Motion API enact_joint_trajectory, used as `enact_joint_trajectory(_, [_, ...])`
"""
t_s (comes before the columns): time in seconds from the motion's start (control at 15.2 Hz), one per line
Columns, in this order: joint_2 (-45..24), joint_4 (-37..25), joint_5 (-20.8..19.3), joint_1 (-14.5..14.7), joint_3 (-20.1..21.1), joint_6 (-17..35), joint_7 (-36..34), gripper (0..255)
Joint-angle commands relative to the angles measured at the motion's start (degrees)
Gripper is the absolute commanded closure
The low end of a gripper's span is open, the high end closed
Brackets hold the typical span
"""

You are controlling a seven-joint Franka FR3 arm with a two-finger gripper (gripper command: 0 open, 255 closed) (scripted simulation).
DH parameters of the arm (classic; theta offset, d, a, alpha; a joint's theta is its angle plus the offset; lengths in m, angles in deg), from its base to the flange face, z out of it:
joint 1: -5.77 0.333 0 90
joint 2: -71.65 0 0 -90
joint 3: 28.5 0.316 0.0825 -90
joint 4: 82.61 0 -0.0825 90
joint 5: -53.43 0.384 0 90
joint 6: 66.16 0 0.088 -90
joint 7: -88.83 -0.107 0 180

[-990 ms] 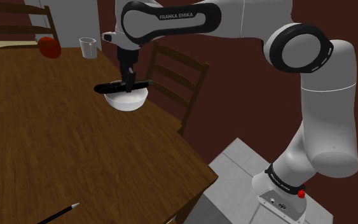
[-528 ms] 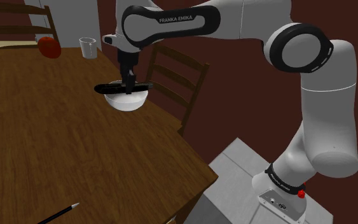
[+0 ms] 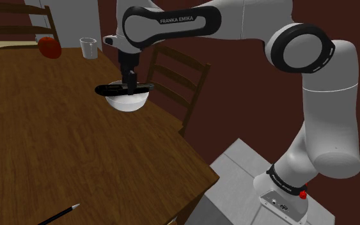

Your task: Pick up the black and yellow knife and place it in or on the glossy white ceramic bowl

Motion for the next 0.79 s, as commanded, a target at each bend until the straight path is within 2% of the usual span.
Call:
enact_joint_trajectory(0.0, [0.4,-1.3,0.1,0.0,0.0,-1.7,0.1,0])
enact_joint_trajectory(0.2, [1.0,-5.7,0.2,0.1,0.1,-6.7,0.2,0])
enact_joint_trajectory(0.73, [1.0,-5.7,0.2,0.1,0.1,-6.7,0.2,0])
